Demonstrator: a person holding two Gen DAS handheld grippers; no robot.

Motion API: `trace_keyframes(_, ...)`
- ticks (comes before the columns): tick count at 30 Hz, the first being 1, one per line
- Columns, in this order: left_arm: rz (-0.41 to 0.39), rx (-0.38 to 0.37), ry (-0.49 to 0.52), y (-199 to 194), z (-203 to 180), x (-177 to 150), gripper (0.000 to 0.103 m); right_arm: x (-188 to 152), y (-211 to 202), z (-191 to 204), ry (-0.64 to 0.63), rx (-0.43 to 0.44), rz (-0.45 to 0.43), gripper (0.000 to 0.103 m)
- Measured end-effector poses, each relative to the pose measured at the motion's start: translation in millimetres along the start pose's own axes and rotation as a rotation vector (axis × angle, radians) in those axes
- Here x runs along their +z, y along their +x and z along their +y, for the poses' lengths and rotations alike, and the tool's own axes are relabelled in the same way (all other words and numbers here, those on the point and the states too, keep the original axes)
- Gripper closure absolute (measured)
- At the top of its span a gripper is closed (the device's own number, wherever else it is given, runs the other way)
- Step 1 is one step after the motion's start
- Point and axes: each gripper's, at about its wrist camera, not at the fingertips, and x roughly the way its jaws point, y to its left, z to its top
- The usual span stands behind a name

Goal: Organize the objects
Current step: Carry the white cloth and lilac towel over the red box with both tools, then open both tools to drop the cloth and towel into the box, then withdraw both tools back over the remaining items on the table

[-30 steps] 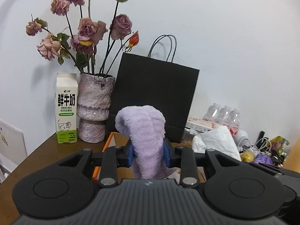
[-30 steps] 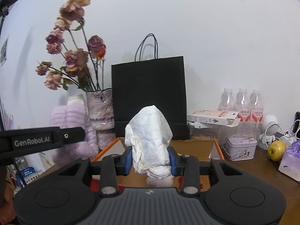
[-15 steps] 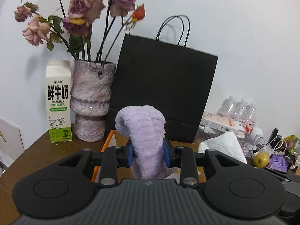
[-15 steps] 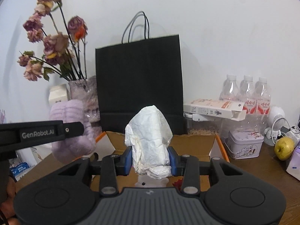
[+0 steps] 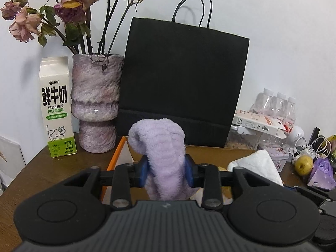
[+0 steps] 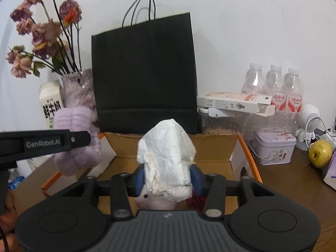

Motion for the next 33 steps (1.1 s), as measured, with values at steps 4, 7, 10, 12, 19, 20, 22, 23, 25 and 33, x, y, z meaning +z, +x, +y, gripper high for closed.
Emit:
trace_keyframes(4, -0.003, 0.016, 0.001, 0.2, 1.2, -0.9, 0.012, -2.0, 1.6, -1.0, 0.004, -0.035, 0.006, 0.015)
trace_keyframes(7, -0.031, 0.035, 0.016, -2.9, -1.1, -0.9, 0.000, -2.5, 0.7, -3.8, 0.016, -0.042, -0.003, 0.003)
trace_keyframes(10, -0.030, 0.041, 0.012, -3.5, -1.5, -0.1, 0.000, -2.1, 0.9, -5.3, 0.025, -0.041, 0.003, 0.000)
trace_keyframes(12, -0.028, 0.049, 0.003, -3.5, -0.3, 0.7, 0.000, -2.2, 1.2, -4.7, 0.020, -0.040, 0.007, 0.000)
trace_keyframes(19, -0.032, 0.058, -0.020, -9.5, 4.2, 3.5, 0.000, -1.1, -2.4, -3.3, 0.021, -0.034, 0.004, 0.000)
trace_keyframes(20, -0.032, 0.058, -0.020, -11.5, 4.4, 4.1, 0.000, -0.5, -4.0, -3.1, 0.023, -0.031, 0.003, 0.000)
trace_keyframes(22, -0.037, 0.052, -0.024, -16.6, 4.6, 5.1, 0.000, 0.9, -7.4, -2.5, 0.028, -0.022, 0.008, 0.000)
trace_keyframes(23, -0.041, 0.049, -0.025, -20.0, 5.0, 5.4, 0.000, 1.7, -10.0, -2.1, 0.030, -0.018, 0.008, 0.000)
trace_keyframes(25, -0.049, 0.049, -0.022, -27.8, 5.2, 6.1, 0.000, 3.2, -16.8, -0.4, 0.026, -0.018, -0.003, 0.000)
trace_keyframes(33, -0.088, 0.029, -0.024, -64.5, 9.0, 8.3, 0.000, 8.1, -47.7, -1.1, 0.027, -0.025, -0.054, 0.000)
